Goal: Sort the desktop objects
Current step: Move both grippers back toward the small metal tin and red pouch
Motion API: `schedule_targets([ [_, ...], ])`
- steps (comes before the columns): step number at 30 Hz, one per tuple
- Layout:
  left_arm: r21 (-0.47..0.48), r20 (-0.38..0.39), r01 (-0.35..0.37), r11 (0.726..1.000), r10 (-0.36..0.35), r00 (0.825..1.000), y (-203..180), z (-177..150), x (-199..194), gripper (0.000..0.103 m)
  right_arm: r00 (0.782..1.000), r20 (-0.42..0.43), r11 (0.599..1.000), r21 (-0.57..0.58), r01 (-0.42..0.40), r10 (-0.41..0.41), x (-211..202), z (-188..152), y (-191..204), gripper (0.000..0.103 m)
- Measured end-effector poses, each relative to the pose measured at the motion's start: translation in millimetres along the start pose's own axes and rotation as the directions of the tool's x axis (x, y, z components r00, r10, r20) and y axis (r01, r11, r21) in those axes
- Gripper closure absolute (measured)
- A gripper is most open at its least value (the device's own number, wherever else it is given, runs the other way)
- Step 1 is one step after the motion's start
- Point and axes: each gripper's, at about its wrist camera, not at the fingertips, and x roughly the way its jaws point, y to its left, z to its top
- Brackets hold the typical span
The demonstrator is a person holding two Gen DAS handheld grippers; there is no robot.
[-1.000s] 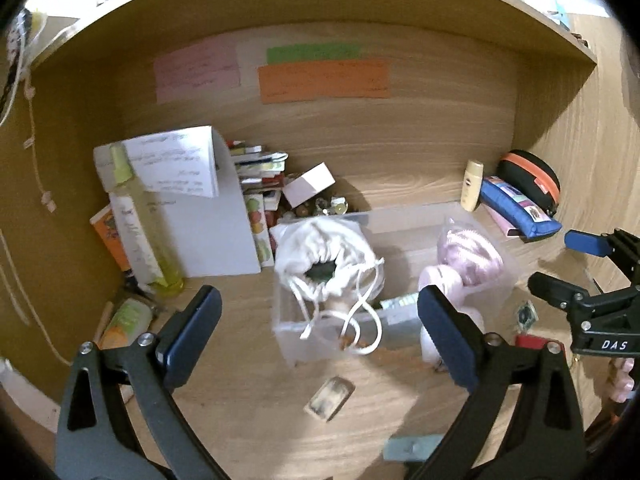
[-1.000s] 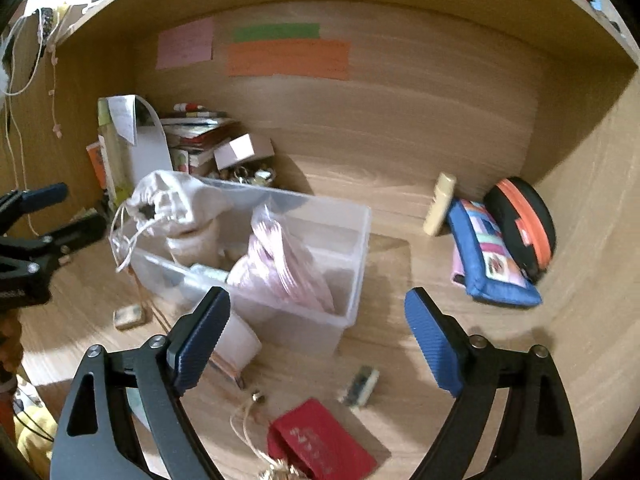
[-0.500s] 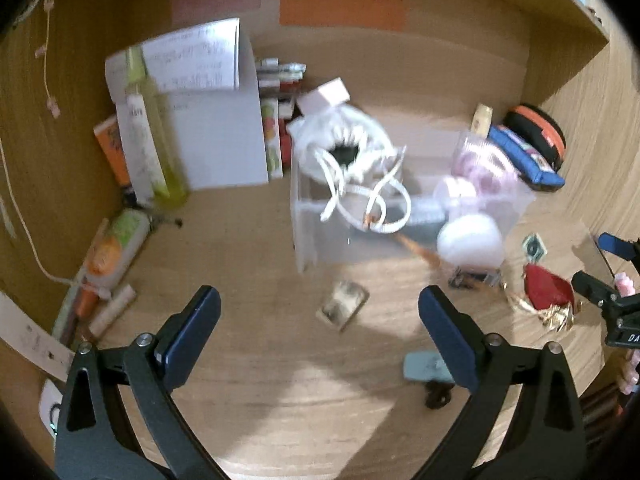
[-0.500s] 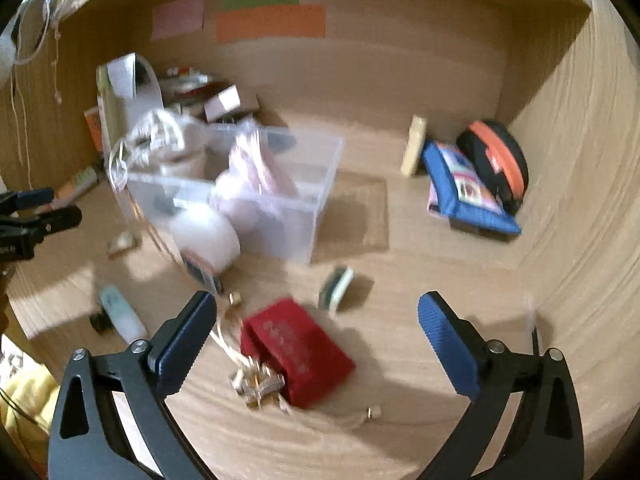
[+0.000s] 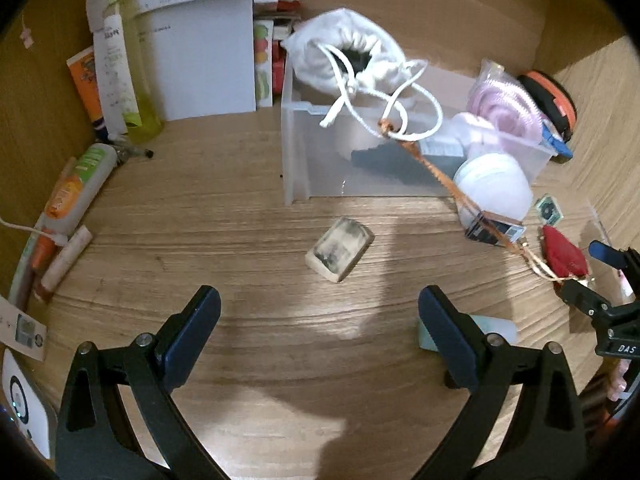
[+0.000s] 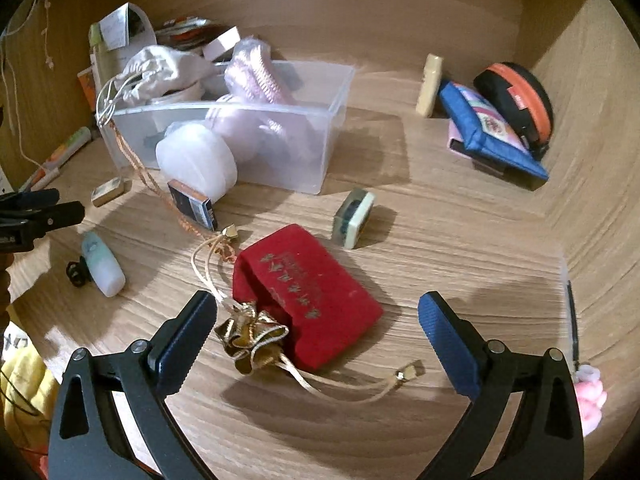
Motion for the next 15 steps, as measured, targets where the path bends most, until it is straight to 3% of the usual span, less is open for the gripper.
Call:
schedule_targets([
  [9, 0.022, -0.044, 0.002, 1.000, -0.001, 0.999, -5.9, 12.4, 13.2, 0.003, 0.996, -0.059, 0.997, -0.021, -0.072, 0.071, 17.7, 1.0, 12.1, 0.006],
  [15, 0.051, -0.062, -0.021, 0.998, 0.024, 0.998, -9.8, 19.3, 15.4, 0.003, 0.996, -0.047, 0.997, -0.013, -0.072, 0.071, 19.0, 5.4, 7.2, 0.028],
])
